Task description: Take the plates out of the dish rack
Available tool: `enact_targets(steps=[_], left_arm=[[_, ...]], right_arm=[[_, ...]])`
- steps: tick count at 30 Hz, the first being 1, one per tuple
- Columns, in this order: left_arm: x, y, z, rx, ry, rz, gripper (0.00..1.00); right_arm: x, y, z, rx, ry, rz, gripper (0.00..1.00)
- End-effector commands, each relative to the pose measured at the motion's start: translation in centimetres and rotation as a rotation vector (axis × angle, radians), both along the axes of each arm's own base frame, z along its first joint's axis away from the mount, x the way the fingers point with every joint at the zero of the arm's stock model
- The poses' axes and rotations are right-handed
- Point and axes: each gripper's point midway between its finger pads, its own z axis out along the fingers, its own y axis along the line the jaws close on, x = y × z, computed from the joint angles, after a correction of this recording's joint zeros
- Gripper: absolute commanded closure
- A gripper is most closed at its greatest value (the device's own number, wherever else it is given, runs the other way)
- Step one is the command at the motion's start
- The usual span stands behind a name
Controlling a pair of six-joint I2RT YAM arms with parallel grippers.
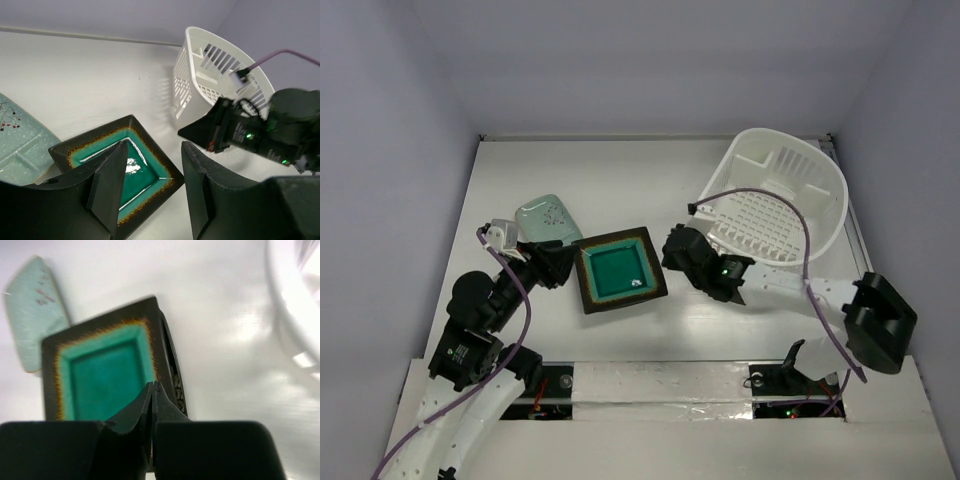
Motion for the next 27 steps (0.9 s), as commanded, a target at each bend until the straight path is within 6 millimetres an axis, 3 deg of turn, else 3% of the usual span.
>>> enact_targets(steps=[1, 2, 5, 6, 8, 9, 12, 13, 14, 15, 17, 18, 19, 25, 27], left_arm=[[0.0, 0.0, 1.4, -0.024, -0.053, -0.004, 0.55], [0.0, 0.0, 1.4, -0.021, -0.056, -0.007, 0.54], [-0.2, 0.1, 1.8, -0.024, -0.069, -0.003, 0.48], [-0.2, 0.2, 1.8, -0.024, -0.069, 0.001, 0.47], [-0.1, 0.3, 2.0, -0.022, -0.073, 0.007, 0.43], [-0.1, 0.4, 2.1, -0.022, -0.075, 0.011, 0.42], [0.1, 0.4, 2.5, -0.021, -0.085, 0.018, 0.4], [0.1, 0.5, 2.9, -0.023, -0.097, 0.018, 0.4], [0.1, 0.5, 3.2, -0.024, -0.104, 0.018, 0.4], [0.1, 0.5, 3.8, -0.027, -0.116, 0.021, 0.39], [0.0, 0.7, 5.0, -0.041, -0.143, 0.029, 0.4], [0.1, 0.6, 5.5, -0.045, -0.152, 0.028, 0.39], [-0.2, 0.8, 7.1, -0.062, -0.185, 0.031, 0.39], [-0.9, 1.7, 11.5, -0.131, -0.281, 0.066, 0.39], [-0.8, 1.5, 11.2, -0.134, -0.288, 0.055, 0.4]], right_arm=[[0.3, -0.7, 8.1, 0.054, -0.153, -0.012, 1.0], [0.0, -1.5, 10.5, 0.093, -0.194, -0.016, 1.0], [-1.0, -3.2, 14.2, 0.133, -0.282, 0.003, 1.0], [-1.8, -4.7, 17.0, 0.174, -0.34, 0.006, 1.0], [-3.0, -6.5, 19.4, 0.216, -0.403, 0.009, 1.0], [-4.2, -8.6, 22.2, 0.269, -0.472, 0.004, 1.0], [-6.3, -12.0, 25.0, 0.318, -0.569, -0.004, 0.86], [-7.6, -14.1, 26.8, 0.375, -0.62, -0.013, 0.68], [-8.1, -15.0, 27.2, 0.392, -0.638, -0.021, 0.59], [-8.4, -16.2, 27.5, 0.401, -0.651, -0.05, 0.39], [-9.1, -18.7, 27.7, 0.412, -0.661, -0.114, 0.22], [-9.1, -19.2, 27.4, 0.407, -0.656, -0.134, 0.19], [-9.2, -19.8, 27.4, 0.409, -0.653, -0.152, 0.07], [-9.6, -21.7, 26.8, 0.392, -0.66, -0.199, 0.05], [-9.6, -22.1, 26.5, 0.378, -0.665, -0.217, 0.06]])
